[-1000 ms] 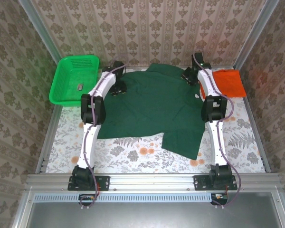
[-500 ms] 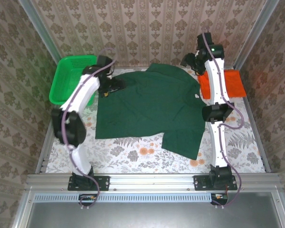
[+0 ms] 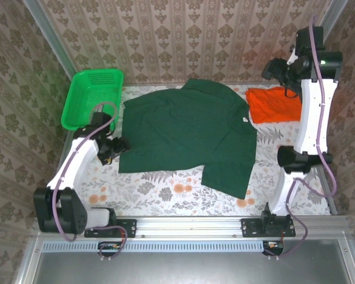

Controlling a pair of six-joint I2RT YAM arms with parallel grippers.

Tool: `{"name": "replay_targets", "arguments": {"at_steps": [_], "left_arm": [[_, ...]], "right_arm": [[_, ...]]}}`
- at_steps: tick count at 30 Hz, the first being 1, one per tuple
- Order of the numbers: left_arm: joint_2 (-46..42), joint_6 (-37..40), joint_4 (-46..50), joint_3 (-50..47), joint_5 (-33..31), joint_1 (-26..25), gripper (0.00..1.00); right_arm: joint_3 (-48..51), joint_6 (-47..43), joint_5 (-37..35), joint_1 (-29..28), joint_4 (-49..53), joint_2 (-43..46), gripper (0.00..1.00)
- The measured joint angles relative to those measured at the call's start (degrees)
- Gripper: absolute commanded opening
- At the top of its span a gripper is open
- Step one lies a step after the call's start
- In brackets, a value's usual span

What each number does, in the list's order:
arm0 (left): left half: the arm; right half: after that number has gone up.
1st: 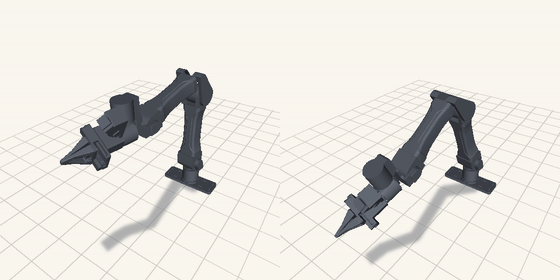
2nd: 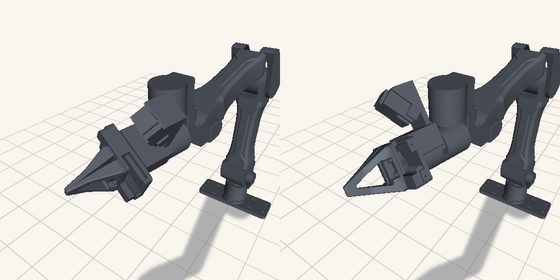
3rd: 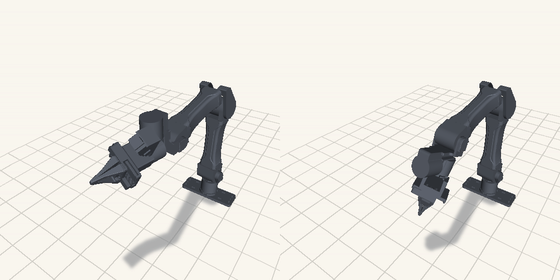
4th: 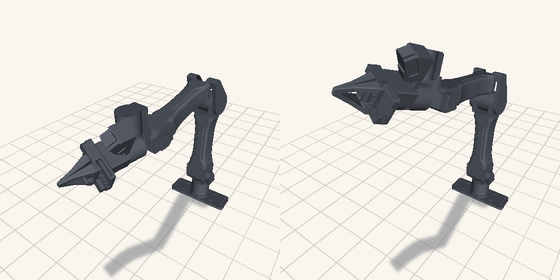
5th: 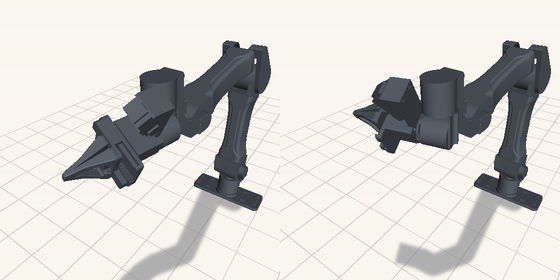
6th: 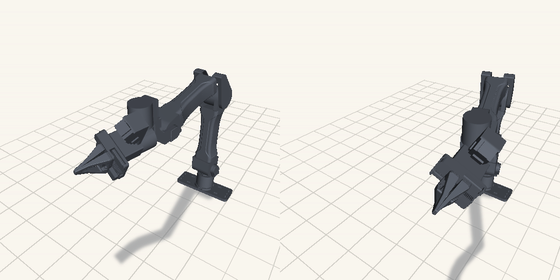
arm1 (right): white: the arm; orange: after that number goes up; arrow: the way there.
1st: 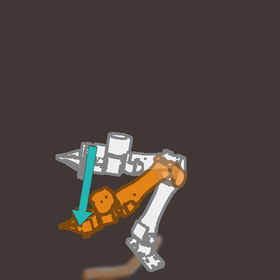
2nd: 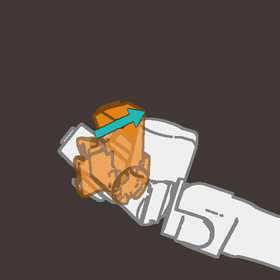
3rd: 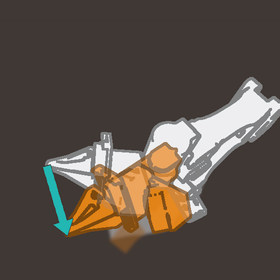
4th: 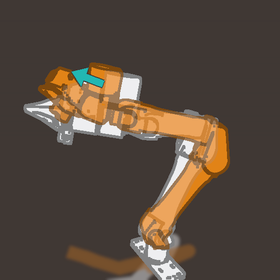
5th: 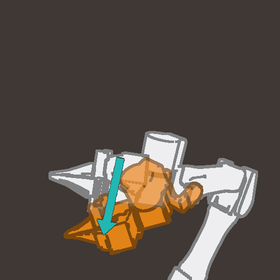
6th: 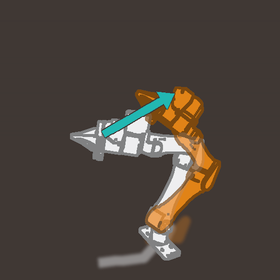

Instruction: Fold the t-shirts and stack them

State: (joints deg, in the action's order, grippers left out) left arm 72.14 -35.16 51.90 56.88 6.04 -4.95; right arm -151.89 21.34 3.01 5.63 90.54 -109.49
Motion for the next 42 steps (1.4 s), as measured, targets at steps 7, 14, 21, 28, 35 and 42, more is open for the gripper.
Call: {"name": "replay_targets", "arguments": {"at_steps": [7, 14, 21, 28, 35, 42], "left_arm": [[-4.24, -1.25, -2.23, -11.89, 7.69, 8.24, 0.6], [0.9, -1.11, -4.35, -13.73, 12.48, 10.6, 0.54], [8.96, -0.72, -8.24, -13.75, 13.44, 11.8, 0.53], [14.16, 0.26, -10.16, -13.4, 13.53, 11.87, 0.51], [14.16, 0.44, -10.16, -13.35, 13.73, 12.02, 0.53], [14.38, 0.57, -10.16, -13.35, 13.7, 12.02, 0.52]], "right_arm": [[73.13, 6.08, 9.55, 3.72, -17.94, 43.67, 0.66], [111.54, 16.09, 19.39, -0.92, -25.14, 58.42, 0.58], [119.54, 22.14, 19.08, -5.44, -25.64, 66.01, 0.52], [122.16, 25.27, 16.87, -6.95, -29.05, 64.46, 0.45], [126.14, 28.3, 16.28, -8.66, -36.87, 59.34, 0.43], [125.81, 30.29, 13.18, -12.57, -40.22, 55.65, 0.41]]}}
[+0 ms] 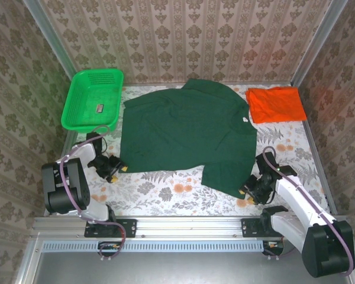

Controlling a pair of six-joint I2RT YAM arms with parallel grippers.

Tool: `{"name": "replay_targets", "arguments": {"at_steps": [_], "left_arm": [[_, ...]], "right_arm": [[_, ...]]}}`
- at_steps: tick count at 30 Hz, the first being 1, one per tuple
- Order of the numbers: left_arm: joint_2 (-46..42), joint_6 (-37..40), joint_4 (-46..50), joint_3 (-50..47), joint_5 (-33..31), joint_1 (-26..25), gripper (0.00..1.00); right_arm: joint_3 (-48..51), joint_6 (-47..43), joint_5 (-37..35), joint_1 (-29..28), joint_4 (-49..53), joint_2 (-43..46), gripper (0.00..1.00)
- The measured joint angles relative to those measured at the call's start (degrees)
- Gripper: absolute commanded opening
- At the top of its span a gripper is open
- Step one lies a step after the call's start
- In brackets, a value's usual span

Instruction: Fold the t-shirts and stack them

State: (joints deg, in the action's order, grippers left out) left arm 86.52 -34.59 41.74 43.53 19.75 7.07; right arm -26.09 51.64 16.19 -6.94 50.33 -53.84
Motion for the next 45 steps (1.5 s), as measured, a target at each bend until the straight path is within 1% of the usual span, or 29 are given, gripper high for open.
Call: {"name": "replay_targets", "arguments": {"at_steps": [4, 10, 13, 15, 20, 22, 28, 30, 32, 35, 37, 41, 43, 45], "left_arm": [[0.0, 0.11, -0.02, 0.0, 0.02, -0.02, 0.52], [0.0, 0.11, -0.02, 0.0, -0.07, -0.33, 0.52], [0.0, 0.11, -0.04, 0.0, -0.07, -0.42, 0.51], [0.0, 0.11, 0.02, 0.13, -0.35, -0.79, 0.51], [0.17, 0.11, 0.35, 0.57, -1.42, -1.66, 0.49], [0.46, 0.11, 0.66, 0.87, -1.73, -1.84, 0.49], [0.52, 0.11, 0.74, 0.94, -2.16, -2.16, 0.5], [0.52, 0.11, 0.81, 1.05, -2.25, -2.23, 0.5], [0.52, 0.13, 0.9, 1.14, -2.43, -2.29, 0.52], [0.28, 0.15, 0.87, 1.14, -2.71, -2.78, 0.54], [-0.02, 0.28, 0.63, 1.14, -3.02, -3.17, 0.55], [-0.85, 0.66, -1.05, 1.22, -3.56, -3.91, 0.56], [-1.4, 0.79, -1.29, 1.44, -3.91, -4.13, 0.56], [-1.86, 0.81, -1.55, 1.64, -4.31, -4.44, 0.57]], "right_arm": [[0.09, 3.61, -1.64, -2.29, -0.66, 1.6, 0.41], [4.42, 12.2, -4.07, -5.97, -2.89, 8.66, 0.41], [5.66, 14.95, -5.62, -6.1, -3.02, 11.19, 0.4], [5.99, 16.13, -6.03, -6.1, -3.78, 11.37, 0.39], [7.02, 17.62, -6.8, -6.23, -6.58, 9.29, 0.32], [7.04, 17.84, -6.8, -6.25, -6.67, 8.41, 0.3], [7.08, 18.05, -7.02, -6.25, -5.99, 8.39, 0.18], [7.13, 18.27, -7.08, -6.25, -5.77, 8.28, 0.17], [7.13, 18.29, -7.06, -6.25, -5.81, 7.8, 0.2], [7.08, 18.69, -6.86, -6.27, -6.56, 7.39, 0.34], [6.97, 18.71, -6.56, -6.27, -7.28, 7.41, 0.37], [7.23, 18.71, -6.47, -6.75, -7.48, 9.07, 0.37], [7.45, 18.71, -6.6, -7.23, -7.34, 9.77, 0.35], [7.45, 18.75, -6.91, -7.78, -7.3, 9.99, 0.32]]}}
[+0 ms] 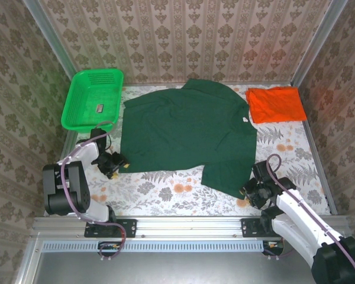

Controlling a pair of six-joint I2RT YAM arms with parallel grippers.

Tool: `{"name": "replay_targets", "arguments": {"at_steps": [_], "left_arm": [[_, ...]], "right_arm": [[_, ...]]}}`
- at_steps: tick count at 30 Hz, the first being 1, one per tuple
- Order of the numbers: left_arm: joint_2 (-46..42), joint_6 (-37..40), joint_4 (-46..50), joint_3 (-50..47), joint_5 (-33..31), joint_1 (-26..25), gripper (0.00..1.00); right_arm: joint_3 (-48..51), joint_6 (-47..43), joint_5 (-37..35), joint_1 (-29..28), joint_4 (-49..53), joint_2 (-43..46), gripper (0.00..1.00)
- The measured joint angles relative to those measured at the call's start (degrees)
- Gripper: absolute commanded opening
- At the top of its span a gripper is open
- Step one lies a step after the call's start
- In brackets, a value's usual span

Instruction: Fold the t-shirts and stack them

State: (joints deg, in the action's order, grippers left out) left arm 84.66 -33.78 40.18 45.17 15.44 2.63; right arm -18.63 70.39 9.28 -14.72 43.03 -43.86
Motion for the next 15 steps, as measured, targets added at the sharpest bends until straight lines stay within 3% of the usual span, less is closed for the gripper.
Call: {"name": "replay_targets", "arguments": {"at_steps": [7, 15], "left_arm": [[-0.22, 0.17, 0.0, 0.04, -0.74, -0.35, 0.58], [-0.17, 0.39, -0.24, 0.04, -1.14, -0.85, 0.63]], "right_arm": [[-0.11, 0.42, -1.07, -1.27, 0.42, -2.05, 0.24], [-0.94, 1.01, -1.64, -2.03, 0.9, -3.48, 0.03]]}}
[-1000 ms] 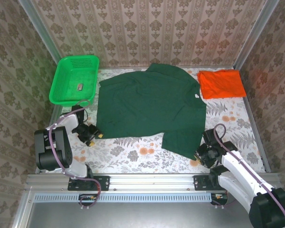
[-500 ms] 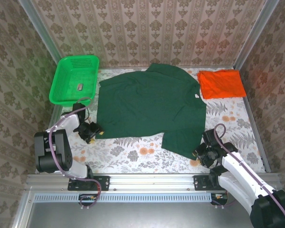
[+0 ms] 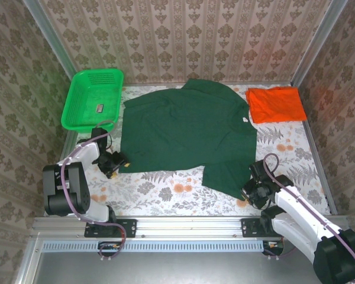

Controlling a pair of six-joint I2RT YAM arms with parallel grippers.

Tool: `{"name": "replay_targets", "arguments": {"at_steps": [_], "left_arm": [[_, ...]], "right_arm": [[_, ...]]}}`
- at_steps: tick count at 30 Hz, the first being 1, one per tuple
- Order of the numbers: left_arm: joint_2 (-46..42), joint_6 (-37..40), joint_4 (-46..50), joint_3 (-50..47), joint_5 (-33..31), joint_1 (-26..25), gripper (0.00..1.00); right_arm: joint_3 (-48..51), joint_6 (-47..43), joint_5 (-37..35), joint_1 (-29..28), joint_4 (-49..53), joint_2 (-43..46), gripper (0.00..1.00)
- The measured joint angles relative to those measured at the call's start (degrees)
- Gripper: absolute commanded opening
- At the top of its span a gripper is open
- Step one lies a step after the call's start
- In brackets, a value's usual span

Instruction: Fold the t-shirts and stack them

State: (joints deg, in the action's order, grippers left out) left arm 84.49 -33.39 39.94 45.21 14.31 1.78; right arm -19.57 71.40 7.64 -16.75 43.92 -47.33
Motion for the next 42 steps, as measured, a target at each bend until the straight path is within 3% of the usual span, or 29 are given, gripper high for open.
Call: {"name": "replay_targets", "arguments": {"at_steps": [9, 17, 24, 30, 37, 42], "left_arm": [[0.24, 0.52, 0.39, 0.22, -1.84, -0.57, 0.64], [0.44, 0.96, 0.39, 0.22, -2.54, -1.25, 0.52], [3.19, 0.35, -0.13, 0.59, -2.03, -1.36, 0.34], [3.56, 0.76, -0.15, 0.66, -2.32, -1.77, 0.0], [3.34, 2.29, 2.34, 2.69, -3.91, -1.81, 0.0], [-1.7, 3.04, 6.01, 2.56, -5.6, -2.16, 0.0]], "right_arm": [[-0.2, -0.04, 0.07, -0.31, 0.02, 0.42, 0.0], [-0.13, -0.09, 3.02, -1.16, -1.9, 0.98, 0.0], [-0.13, -0.33, 3.52, -1.16, -2.51, 0.83, 0.0], [-0.87, -0.92, 3.52, -1.16, -1.79, 0.83, 0.0], [-4.66, -2.62, 6.19, -1.31, 0.39, 1.16, 0.0], [-7.61, -3.93, 9.07, -3.72, 7.13, 4.92, 0.0]]}}
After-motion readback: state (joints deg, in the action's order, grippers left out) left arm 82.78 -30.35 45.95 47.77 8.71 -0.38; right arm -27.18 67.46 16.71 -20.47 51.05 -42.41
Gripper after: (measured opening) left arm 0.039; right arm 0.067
